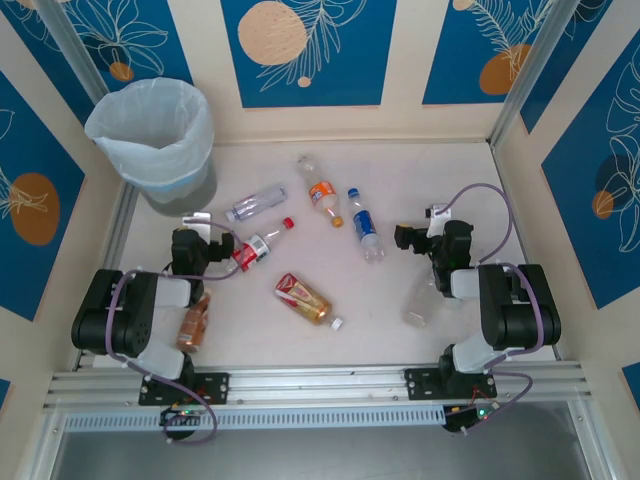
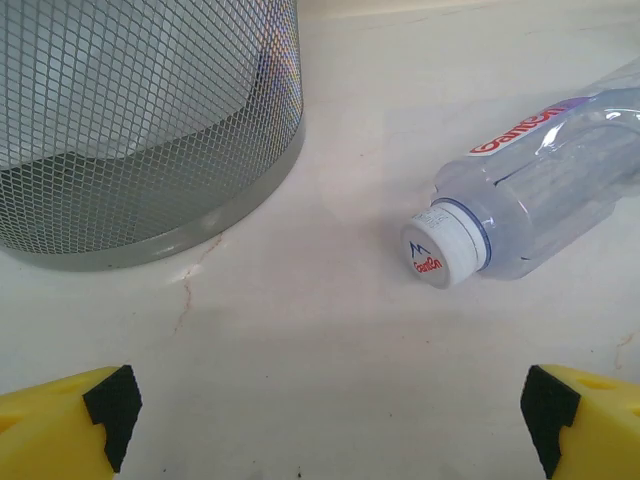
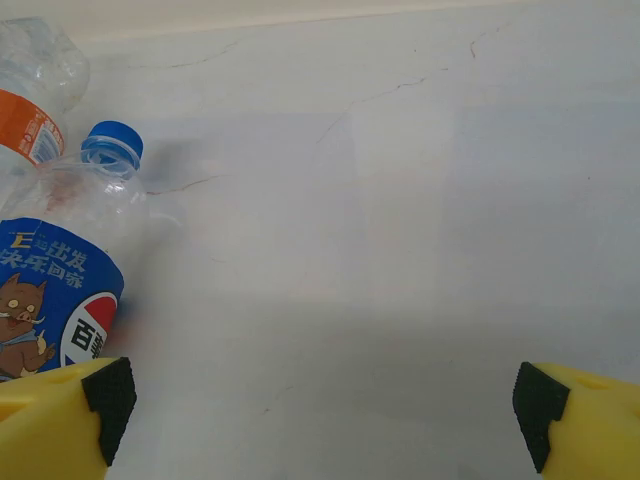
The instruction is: Put the plastic bottles in the bin
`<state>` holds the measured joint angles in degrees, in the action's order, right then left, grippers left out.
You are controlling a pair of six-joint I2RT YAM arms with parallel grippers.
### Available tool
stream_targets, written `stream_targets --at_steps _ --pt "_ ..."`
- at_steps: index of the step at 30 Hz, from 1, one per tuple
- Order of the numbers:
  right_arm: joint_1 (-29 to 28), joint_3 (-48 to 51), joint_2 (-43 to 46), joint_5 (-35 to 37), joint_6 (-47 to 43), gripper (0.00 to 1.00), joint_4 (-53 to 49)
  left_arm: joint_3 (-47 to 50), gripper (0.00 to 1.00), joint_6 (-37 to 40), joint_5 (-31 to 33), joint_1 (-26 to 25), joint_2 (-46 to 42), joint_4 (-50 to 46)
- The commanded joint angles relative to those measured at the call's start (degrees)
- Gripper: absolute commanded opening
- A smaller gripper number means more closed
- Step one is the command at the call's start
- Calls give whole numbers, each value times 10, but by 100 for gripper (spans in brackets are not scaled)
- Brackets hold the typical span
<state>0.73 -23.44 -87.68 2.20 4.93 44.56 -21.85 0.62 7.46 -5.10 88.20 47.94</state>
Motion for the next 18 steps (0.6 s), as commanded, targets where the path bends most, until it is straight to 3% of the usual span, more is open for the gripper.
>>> stream_targets --at_steps 1,18 --pt "-3 -5 4 8 6 99 15 -7 99 12 -14 8 -2 5" --pt "-1 -6 4 4 7 99 15 -7 99 11 -14 9 -2 5"
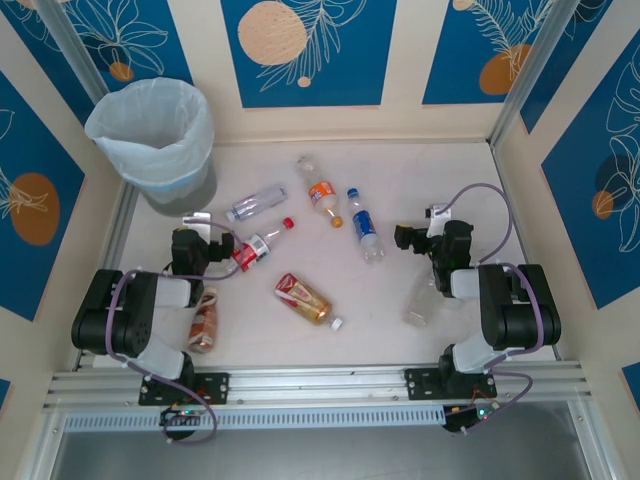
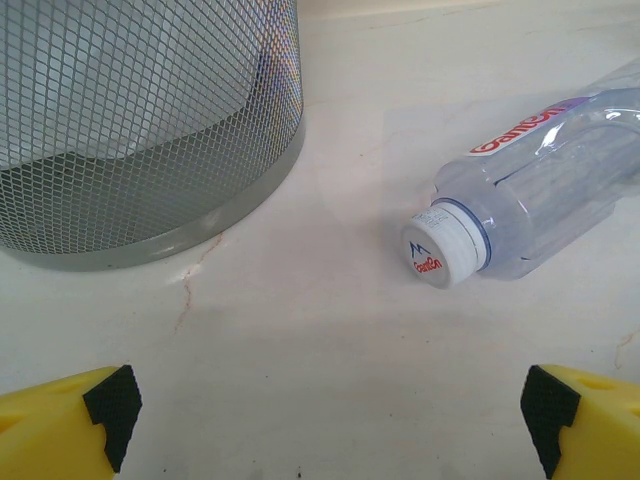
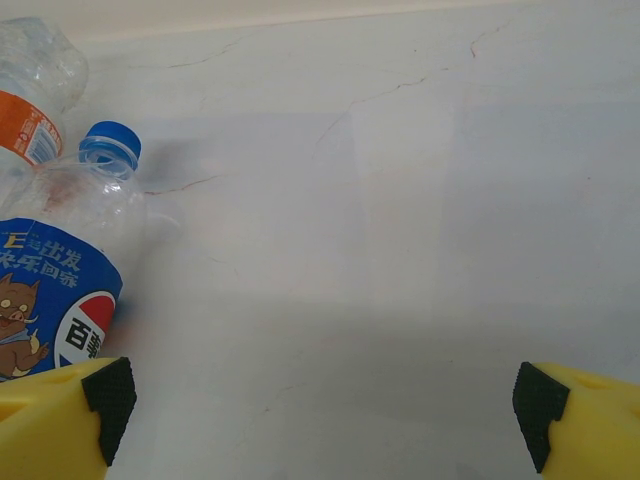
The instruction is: Put the plastic bottles in the bin
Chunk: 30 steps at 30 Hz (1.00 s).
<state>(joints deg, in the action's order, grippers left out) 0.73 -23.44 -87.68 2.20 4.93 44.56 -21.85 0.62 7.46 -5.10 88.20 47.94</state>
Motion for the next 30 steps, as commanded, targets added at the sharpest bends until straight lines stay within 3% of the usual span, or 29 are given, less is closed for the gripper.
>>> stream_targets --at_steps 1,11,14,22,25,28,30 --pt "-2 -6 4 4 7 99 14 -7 99 11 -14 8 -2 5" --pt "-4 -3 8 8 7 99 16 -14 99 18 -29 8 -8 -11" --pt "-4 -3 19 8 8 99 9 -14 99 9 -6 8 -16 -19" --pt "-4 -6 84 11 6 99 -47 -52 99 -19 52 6 -158 -215" --pt "-7 -19 124 11 5 99 -98 -41 99 -86 103 5 -228 -261" --pt "-7 -33 168 14 33 99 -143 -56 99 -192 151 6 -289 -375" --pt "-7 -43 191 10 59 99 -168 -78 99 -259 149 5 -310 -462"
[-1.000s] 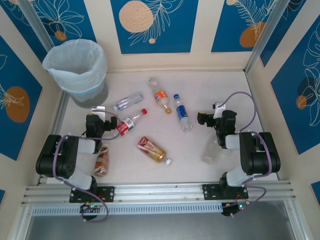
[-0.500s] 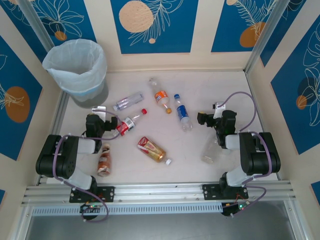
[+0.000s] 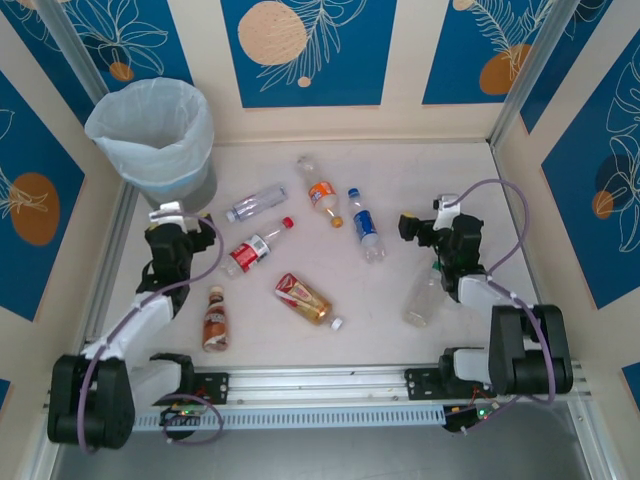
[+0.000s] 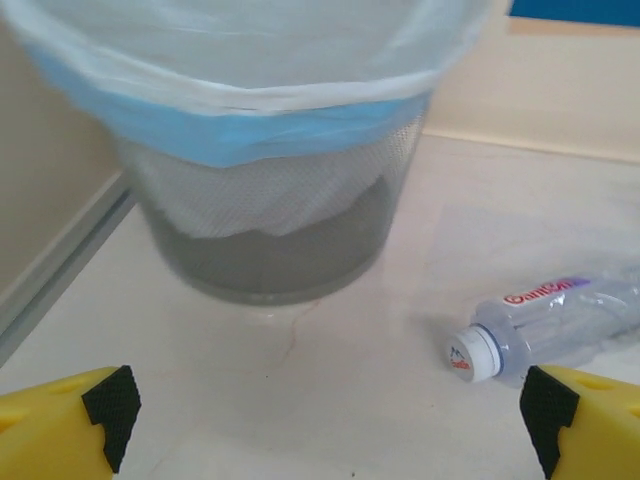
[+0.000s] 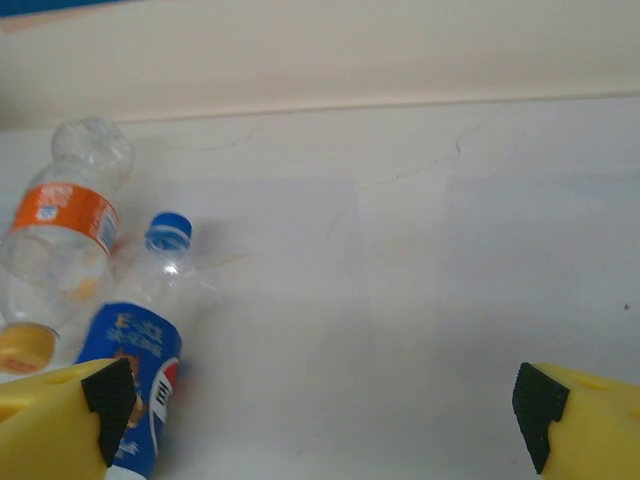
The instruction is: Put the plastic bottles in the bin
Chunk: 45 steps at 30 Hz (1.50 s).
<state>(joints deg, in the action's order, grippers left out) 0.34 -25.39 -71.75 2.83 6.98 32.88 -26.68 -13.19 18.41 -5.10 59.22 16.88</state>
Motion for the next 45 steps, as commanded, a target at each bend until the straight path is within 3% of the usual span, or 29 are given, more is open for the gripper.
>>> stream_targets --at_steps 1,6,12,23,45 --pt "-3 -30 40 6 51 99 -64 -43 99 -144 30 5 -21 -190" --pt "-3 -63 82 36 139 99 -155 -120 99 -286 16 1 -16 -417" --pt "-3 -68 122 7 175 99 -199 -145 99 -322 -42 -30 -44 -576" --pt "-18 -99 137 -34 150 99 -240 -164 99 -364 -67 -150 -33 -732" --pt "-68 -139 138 10 102 99 -291 -114 96 -244 -109 -186 175 -602"
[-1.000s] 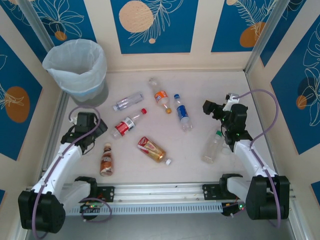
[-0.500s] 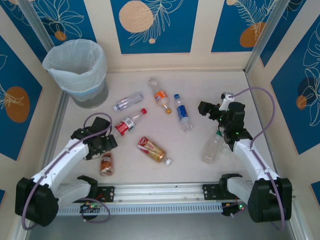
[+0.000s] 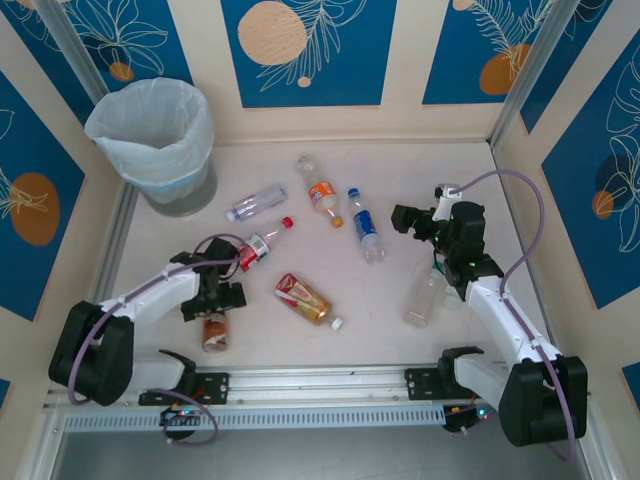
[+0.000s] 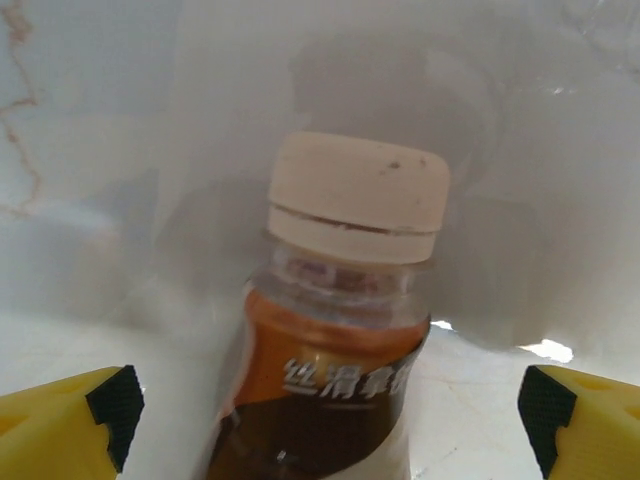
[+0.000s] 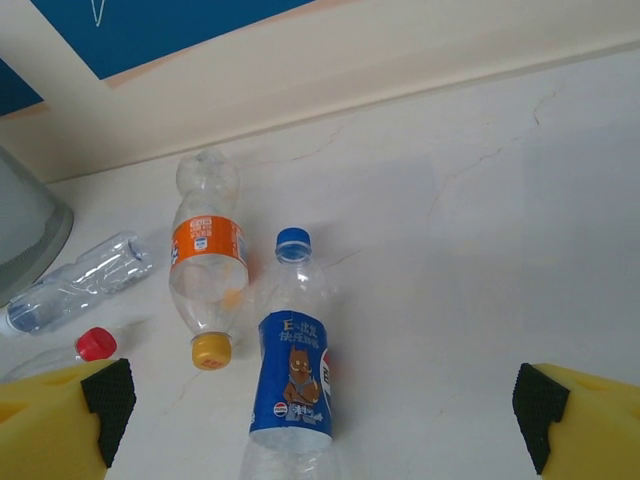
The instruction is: Put the plastic bottles in the bin
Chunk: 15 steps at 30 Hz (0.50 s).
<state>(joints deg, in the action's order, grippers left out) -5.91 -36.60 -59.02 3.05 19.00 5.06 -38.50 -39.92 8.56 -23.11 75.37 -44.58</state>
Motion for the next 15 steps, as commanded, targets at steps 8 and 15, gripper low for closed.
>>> stream_targets --at_steps 8,15 --pt "-22 -50 11 22 -41 99 -41 -9 76 55 14 -6 53 16" --pt "-39 -68 18 16 -64 99 -57 -8 52 65 13 -8 57 16"
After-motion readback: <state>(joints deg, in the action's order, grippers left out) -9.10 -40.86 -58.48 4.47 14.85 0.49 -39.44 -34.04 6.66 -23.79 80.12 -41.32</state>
